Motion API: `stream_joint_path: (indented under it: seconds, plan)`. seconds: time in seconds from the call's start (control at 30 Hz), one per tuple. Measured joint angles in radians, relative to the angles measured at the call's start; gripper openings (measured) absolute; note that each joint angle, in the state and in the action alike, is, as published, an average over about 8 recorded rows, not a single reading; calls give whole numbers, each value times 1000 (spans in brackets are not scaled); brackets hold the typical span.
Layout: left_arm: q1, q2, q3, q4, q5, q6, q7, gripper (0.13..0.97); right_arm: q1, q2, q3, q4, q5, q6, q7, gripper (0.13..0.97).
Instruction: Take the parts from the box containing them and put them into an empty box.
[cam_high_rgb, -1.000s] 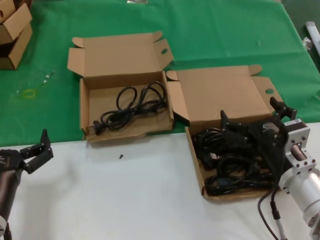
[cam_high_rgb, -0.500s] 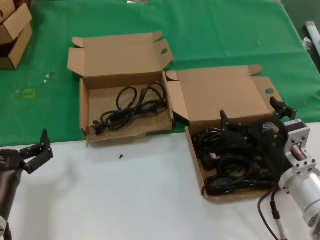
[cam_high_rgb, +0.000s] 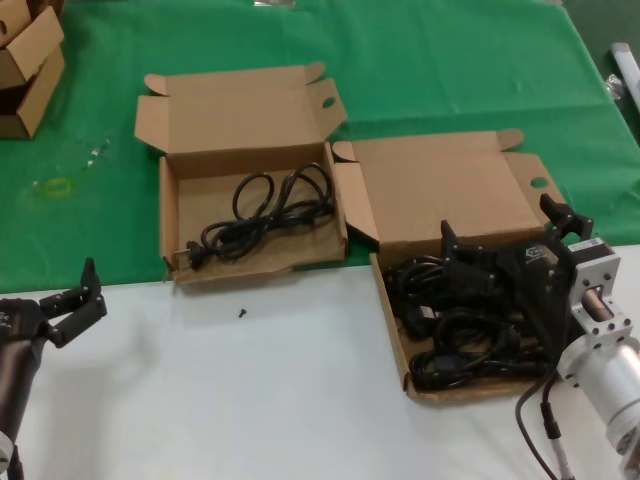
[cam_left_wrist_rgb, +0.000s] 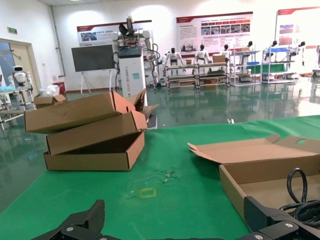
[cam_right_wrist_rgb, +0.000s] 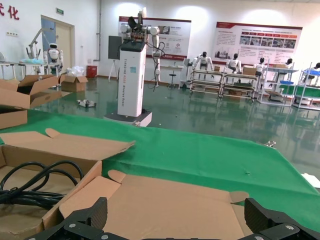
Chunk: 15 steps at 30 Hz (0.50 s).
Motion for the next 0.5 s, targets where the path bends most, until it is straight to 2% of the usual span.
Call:
stream_joint_path:
  seconds: [0.5]
  plan:
    - [0, 0, 0, 0, 0, 0, 0, 966, 0, 0, 0, 0, 0, 0, 0, 966]
